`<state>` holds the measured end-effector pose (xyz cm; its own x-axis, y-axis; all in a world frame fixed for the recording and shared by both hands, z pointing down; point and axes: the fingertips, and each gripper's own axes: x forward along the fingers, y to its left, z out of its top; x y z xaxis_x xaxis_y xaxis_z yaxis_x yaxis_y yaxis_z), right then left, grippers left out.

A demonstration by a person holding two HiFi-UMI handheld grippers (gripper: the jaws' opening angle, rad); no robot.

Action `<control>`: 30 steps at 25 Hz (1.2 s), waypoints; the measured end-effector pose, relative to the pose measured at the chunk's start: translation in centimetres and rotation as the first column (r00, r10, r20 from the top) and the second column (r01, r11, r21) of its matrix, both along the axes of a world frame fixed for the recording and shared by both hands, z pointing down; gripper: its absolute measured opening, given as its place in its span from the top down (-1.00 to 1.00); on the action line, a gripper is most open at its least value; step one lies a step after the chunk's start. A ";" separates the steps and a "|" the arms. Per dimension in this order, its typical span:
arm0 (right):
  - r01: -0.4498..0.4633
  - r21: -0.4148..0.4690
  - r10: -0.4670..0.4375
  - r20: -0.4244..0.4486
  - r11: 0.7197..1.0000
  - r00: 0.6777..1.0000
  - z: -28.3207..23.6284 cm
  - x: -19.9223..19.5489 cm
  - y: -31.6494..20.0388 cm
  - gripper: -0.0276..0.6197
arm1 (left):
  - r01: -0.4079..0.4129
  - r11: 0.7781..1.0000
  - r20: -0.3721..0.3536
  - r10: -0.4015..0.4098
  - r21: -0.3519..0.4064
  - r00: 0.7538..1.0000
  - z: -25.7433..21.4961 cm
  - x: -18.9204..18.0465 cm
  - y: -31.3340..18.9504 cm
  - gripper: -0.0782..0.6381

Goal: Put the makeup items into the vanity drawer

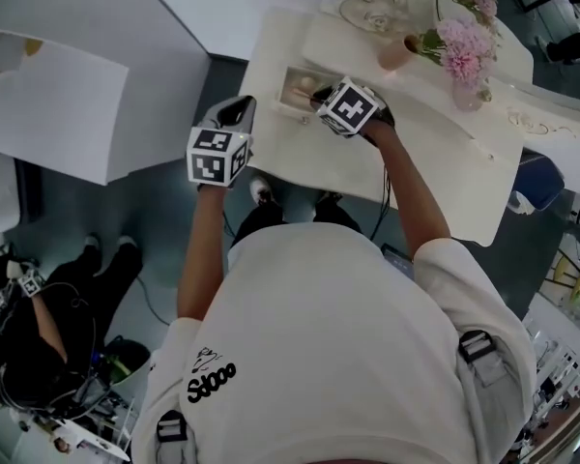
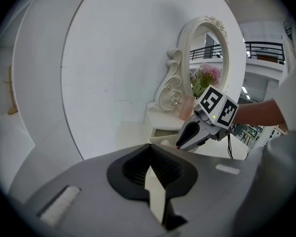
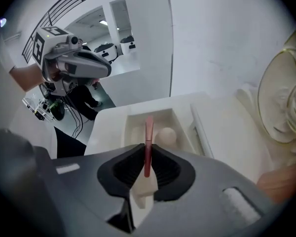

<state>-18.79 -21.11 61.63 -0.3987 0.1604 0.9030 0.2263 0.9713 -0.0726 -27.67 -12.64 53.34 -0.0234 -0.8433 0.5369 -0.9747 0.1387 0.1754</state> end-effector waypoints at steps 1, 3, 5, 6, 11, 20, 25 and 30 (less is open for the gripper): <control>0.018 0.007 -0.018 -0.018 1.000 1.000 0.4 -0.3 0.1 0.77 | 0.003 1.000 0.001 -0.003 -0.004 1.000 0.1 -0.3 0.3 0.73; 0.052 0.013 -0.051 -0.057 0.999 0.997 1.1 -0.6 0.4 0.77 | 0.009 1.000 0.002 -0.009 -0.013 1.000 0.3 -0.8 0.8 0.73; 0.059 0.014 -0.057 -0.096 0.998 0.994 1.7 -0.8 0.6 0.77 | 0.015 1.000 0.000 -0.015 -0.019 1.000 0.5 -1.4 1.3 0.73; 0.053 0.012 -0.052 -0.109 0.998 0.993 1.9 -0.9 0.6 0.77 | 0.017 1.000 0.000 -0.017 -0.022 1.000 0.6 -1.6 1.5 0.73; 0.003 0.016 -0.001 -0.121 1.000 0.993 2.1 -1.0 0.3 0.69 | 0.024 1.000 -0.001 -0.024 -0.020 1.000 0.6 -2.1 1.7 0.73; -0.118 0.052 0.118 0.021 0.992 0.993 -1.9 0.5 -1.6 0.67 | 0.013 1.000 0.032 -0.014 0.007 0.999 -1.2 -1.8 0.5 0.73; -0.220 0.081 0.199 0.211 0.972 0.957 -7.0 1.7 -3.6 0.81 | -0.018 0.999 0.073 0.014 0.051 0.997 -3.5 -0.4 -1.4 0.73; -0.307 0.129 0.239 0.382 0.943 0.893 -13.0 4.0 -5.0 0.91 | -0.054 0.991 0.115 0.040 0.120 0.993 -6.4 1.2 -4.1 0.73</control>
